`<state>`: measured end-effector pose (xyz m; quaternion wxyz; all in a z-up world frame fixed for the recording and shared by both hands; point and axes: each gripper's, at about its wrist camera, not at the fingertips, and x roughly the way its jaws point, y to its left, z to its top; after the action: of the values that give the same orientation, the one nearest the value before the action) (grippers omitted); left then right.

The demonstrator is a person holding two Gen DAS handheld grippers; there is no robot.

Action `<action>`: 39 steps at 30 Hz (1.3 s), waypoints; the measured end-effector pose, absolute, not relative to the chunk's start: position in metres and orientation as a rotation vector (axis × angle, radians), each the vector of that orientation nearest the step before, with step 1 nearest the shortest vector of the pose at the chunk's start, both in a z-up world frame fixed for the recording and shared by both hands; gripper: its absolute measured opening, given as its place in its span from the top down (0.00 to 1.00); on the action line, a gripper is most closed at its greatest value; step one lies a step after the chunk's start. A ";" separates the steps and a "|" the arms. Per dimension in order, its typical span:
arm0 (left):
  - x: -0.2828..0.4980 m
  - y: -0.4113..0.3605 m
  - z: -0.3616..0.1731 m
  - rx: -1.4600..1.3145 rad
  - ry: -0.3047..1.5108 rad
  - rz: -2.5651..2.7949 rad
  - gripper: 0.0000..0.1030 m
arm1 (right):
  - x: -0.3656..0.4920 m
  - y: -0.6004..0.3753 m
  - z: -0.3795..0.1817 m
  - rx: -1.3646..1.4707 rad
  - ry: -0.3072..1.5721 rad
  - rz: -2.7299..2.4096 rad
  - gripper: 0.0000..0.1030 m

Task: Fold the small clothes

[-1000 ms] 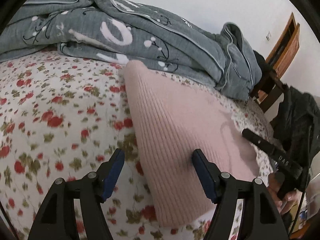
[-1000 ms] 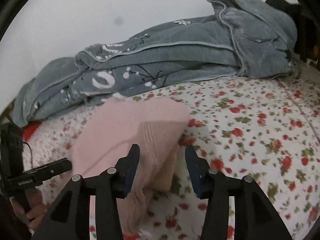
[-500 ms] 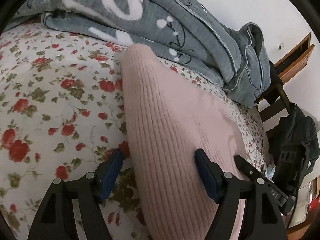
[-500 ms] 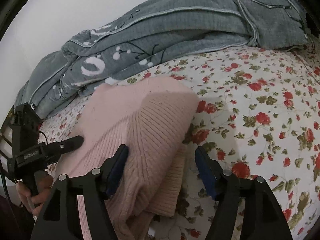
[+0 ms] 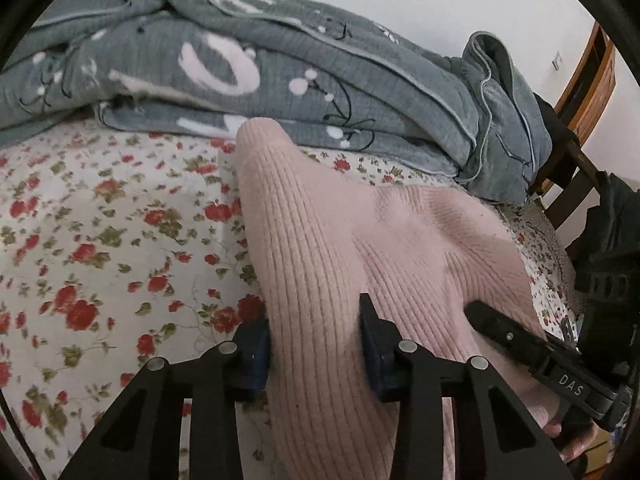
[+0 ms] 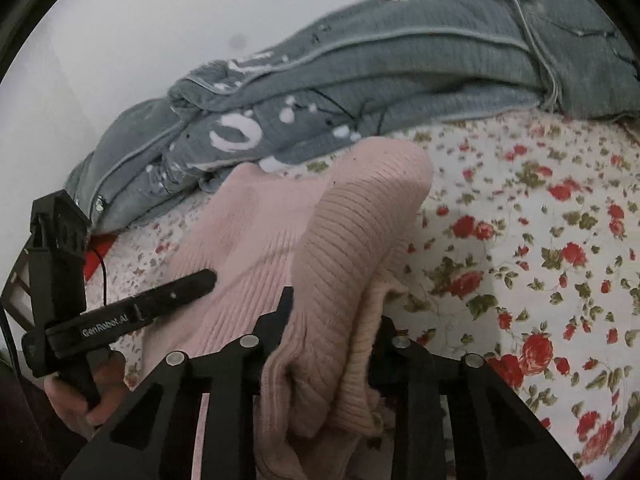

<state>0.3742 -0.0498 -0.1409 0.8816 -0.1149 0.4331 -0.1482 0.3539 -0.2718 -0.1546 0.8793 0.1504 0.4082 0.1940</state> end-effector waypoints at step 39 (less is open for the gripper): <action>0.280 0.045 -0.153 -0.355 0.861 -0.160 0.39 | 0.319 -0.195 -0.176 0.272 1.000 0.548 0.29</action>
<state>0.2804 0.0451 -0.1534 0.8903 -0.1709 0.4149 -0.0771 0.3187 -0.1946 -0.1756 0.8330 0.1286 0.4718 0.2588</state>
